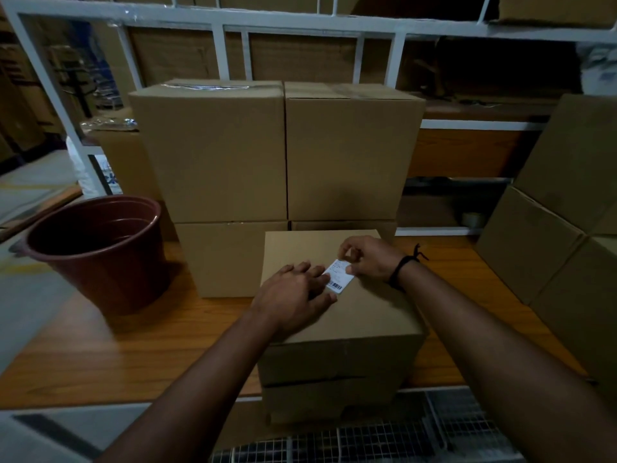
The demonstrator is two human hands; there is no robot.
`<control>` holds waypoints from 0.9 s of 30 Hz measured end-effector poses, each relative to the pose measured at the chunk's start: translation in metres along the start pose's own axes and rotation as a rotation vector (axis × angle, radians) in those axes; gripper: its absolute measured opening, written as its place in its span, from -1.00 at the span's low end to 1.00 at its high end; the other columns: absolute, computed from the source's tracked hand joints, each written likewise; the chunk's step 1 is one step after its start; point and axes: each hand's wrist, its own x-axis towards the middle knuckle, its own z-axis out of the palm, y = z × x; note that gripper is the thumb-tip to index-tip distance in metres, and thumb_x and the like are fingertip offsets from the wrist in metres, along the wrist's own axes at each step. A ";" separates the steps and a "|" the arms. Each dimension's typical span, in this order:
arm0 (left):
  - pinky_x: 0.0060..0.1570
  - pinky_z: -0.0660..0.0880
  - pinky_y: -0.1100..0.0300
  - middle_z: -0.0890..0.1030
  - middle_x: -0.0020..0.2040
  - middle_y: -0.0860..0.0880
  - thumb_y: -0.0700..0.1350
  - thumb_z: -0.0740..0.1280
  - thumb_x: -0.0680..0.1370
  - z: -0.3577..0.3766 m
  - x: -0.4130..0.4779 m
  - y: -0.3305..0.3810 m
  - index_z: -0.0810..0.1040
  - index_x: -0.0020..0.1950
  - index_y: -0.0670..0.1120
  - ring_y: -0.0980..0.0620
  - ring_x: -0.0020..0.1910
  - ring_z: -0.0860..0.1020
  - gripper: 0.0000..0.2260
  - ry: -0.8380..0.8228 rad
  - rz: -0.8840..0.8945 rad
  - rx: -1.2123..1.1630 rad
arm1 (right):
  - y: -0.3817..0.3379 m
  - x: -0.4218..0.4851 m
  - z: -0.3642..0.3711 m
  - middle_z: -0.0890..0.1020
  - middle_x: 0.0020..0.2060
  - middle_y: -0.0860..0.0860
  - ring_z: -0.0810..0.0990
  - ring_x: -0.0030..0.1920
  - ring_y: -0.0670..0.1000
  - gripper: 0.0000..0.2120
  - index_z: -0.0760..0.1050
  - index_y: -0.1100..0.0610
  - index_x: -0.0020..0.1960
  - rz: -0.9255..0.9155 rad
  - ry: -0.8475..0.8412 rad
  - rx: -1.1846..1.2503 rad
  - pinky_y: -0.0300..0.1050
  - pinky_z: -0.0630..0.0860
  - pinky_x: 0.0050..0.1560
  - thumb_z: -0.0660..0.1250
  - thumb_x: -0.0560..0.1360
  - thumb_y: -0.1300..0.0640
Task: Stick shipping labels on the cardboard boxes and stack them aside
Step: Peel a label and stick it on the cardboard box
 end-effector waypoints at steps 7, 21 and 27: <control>0.51 0.07 0.03 0.19 0.58 0.07 0.25 0.03 0.64 0.001 -0.002 0.000 0.24 0.54 0.10 0.05 0.56 0.09 -0.50 -0.004 0.000 0.000 | -0.003 -0.003 0.004 0.54 0.10 0.00 0.53 0.08 -0.01 -0.55 0.42 -0.07 0.34 -0.011 0.023 -0.060 -0.04 0.56 0.08 0.39 0.50 0.20; 0.46 0.10 0.06 0.35 0.50 0.02 0.32 0.25 0.51 -0.003 -0.010 0.001 0.62 0.15 0.05 0.04 0.52 0.15 -0.57 0.161 -0.084 -0.051 | 0.018 -0.031 0.029 0.38 0.21 -0.07 0.29 0.17 -0.12 -0.60 0.47 -0.04 0.34 -0.149 0.159 -0.097 -0.17 0.36 0.21 0.34 0.52 -0.08; 0.43 0.20 -0.07 0.27 0.55 0.02 0.46 0.18 0.43 -0.002 -0.009 -0.003 0.60 0.19 0.09 -0.05 0.52 0.15 -0.43 0.169 -0.109 -0.041 | 0.019 -0.031 0.029 0.39 0.19 -0.05 0.31 0.18 -0.10 -0.60 0.48 -0.01 0.34 -0.153 0.161 -0.065 -0.16 0.38 0.22 0.36 0.52 -0.05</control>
